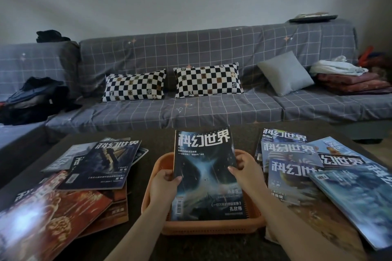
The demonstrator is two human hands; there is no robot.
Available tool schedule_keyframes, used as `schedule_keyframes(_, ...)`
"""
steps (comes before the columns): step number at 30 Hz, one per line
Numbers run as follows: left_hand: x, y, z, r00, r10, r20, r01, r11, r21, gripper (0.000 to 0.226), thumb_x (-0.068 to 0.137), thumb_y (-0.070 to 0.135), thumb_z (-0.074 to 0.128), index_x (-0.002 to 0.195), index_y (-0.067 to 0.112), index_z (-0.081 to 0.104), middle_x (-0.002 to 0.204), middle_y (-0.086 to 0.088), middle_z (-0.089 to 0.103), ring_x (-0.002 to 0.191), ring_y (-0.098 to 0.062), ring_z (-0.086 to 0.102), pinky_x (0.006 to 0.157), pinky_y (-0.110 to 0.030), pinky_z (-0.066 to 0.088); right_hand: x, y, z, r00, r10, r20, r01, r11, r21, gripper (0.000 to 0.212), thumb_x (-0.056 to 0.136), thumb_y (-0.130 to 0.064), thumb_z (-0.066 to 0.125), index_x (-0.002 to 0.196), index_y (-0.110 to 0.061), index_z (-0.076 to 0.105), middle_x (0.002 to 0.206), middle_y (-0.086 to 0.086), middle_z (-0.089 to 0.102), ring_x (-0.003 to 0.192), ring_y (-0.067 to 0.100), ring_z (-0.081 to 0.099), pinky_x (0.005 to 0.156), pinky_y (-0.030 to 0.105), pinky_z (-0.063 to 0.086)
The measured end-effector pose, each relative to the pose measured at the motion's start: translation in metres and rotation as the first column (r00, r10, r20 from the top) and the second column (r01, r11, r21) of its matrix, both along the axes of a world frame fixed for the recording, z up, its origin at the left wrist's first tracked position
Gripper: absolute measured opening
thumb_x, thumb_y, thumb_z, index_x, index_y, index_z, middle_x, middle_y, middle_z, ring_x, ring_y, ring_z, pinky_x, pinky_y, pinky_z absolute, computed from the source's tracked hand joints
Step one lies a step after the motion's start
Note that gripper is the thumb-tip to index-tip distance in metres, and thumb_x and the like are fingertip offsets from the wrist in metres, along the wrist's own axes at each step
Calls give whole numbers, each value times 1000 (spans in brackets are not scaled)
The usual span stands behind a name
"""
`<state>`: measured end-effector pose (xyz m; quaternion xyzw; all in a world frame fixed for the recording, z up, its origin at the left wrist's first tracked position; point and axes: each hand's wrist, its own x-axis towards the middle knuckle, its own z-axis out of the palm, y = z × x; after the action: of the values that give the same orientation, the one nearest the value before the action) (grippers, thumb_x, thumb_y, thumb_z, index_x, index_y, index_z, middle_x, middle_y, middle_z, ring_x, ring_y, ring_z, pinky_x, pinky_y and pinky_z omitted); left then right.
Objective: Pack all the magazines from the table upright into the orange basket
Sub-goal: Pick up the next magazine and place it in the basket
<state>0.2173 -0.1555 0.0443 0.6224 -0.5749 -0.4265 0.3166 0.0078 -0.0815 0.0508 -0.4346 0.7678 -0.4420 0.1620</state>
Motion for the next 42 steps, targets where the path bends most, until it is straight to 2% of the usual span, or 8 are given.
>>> schedule_keyframes(4, 1, 3, 1, 977, -58, 203, 74, 995, -68, 40, 88, 21, 68, 124, 22, 51, 98, 4, 66, 73, -5, 63, 51, -17, 42, 6, -3, -10, 990, -83, -118, 94, 990, 100, 26, 83, -24, 68, 107, -18, 58, 83, -12, 59, 64, -1, 53, 47, 11, 36)
schedule_keyframes(8, 0, 9, 4, 954, -56, 294, 104, 983, -152, 30, 88, 24, 67, 117, 22, 57, 116, 1, 62, 80, -8, 62, 53, -15, 39, 10, -6, -11, 981, -120, -155, 140, 983, 119, 32, 85, -19, 67, 114, -13, 56, 86, -8, 54, 61, 2, 50, 47, 12, 36)
schedule_keyframes(12, 2, 11, 7, 945, -73, 319, 129, 979, -158, 30, 92, 23, 62, 122, 21, 62, 97, 5, 69, 71, -2, 62, 51, -14, 41, 8, -5, -12, 980, -109, -165, 138, 976, 171, 30, 87, -18, 63, 116, -12, 56, 84, -4, 59, 63, 6, 57, 50, 13, 44)
schedule_keyframes(16, 0, 12, 7, 922, -124, 368, 180, 976, -121, 26, 95, 27, 57, 120, 22, 64, 86, 5, 70, 66, -3, 64, 51, -14, 44, 8, -5, -12, 987, -86, -138, 110, 978, 177, 35, 89, -19, 60, 123, -13, 55, 99, 1, 68, 67, 6, 58, 47, 9, 36)
schedule_keyframes(24, 3, 11, 10, 961, -141, 237, 160, 985, -63, 12, 95, 26, 57, 100, 23, 68, 76, 5, 71, 64, -5, 66, 47, -14, 42, 2, -3, -11, 999, -45, -5, 45, 984, 174, 28, 91, -22, 57, 119, -16, 61, 89, -4, 68, 60, -2, 51, 49, 12, 38)
schedule_keyframes(29, 2, 12, 9, 967, -180, 179, 189, 981, -33, 10, 94, 26, 60, 100, 24, 67, 80, 7, 73, 69, -5, 69, 54, -16, 48, 2, -2, -10, 997, -42, 68, 31, 987, 156, 22, 92, -23, 55, 110, -14, 65, 89, 1, 69, 76, 10, 64, 69, 25, 53)
schedule_keyframes(33, 2, 11, 7, 976, -175, 129, 176, 984, -2, 8, 93, 25, 60, 97, 26, 67, 80, 6, 73, 72, -8, 70, 64, -23, 55, 3, -2, -10, 998, -61, 12, 59, 989, 135, 18, 92, -23, 55, 104, -16, 67, 79, -5, 66, 69, 4, 60, 55, 18, 46)
schedule_keyframes(42, 5, 11, 12, 978, -206, 38, 202, 976, 83, 15, 94, 24, 59, 106, 22, 68, 91, 3, 74, 83, -12, 70, 72, -28, 54, 3, -4, -9, 1000, -22, -13, 23, 992, 121, 35, 92, -23, 56, 126, -20, 57, 103, -1, 69, 77, 7, 59, 64, 19, 48)
